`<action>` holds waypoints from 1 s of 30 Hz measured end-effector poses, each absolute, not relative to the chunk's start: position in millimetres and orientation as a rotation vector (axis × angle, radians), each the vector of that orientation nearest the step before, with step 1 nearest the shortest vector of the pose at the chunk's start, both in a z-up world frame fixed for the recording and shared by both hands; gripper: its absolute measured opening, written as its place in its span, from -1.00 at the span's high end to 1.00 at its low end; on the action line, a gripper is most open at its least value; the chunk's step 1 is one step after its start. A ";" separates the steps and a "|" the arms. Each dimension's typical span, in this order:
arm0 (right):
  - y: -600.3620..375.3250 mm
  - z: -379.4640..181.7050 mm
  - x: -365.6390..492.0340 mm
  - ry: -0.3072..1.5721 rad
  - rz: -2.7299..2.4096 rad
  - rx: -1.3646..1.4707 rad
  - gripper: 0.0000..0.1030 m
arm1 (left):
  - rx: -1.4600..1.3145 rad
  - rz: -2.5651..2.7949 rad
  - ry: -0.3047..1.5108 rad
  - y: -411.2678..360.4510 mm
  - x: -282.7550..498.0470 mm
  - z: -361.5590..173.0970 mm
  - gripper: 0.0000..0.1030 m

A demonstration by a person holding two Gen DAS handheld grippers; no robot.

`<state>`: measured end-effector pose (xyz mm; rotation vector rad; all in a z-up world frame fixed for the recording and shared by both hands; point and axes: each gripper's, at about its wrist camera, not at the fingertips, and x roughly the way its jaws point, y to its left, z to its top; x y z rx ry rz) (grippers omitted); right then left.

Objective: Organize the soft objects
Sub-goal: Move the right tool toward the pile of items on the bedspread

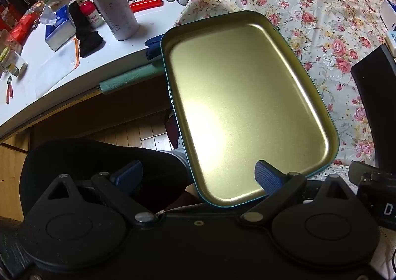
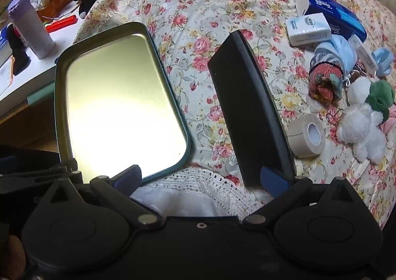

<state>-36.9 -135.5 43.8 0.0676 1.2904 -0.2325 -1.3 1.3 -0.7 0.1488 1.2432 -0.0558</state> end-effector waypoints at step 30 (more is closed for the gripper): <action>-138.7 46.7 -42.9 1.320 -0.232 0.089 -0.99 | 0.204 -0.051 1.227 -1.7 -8.7 7.0 -0.84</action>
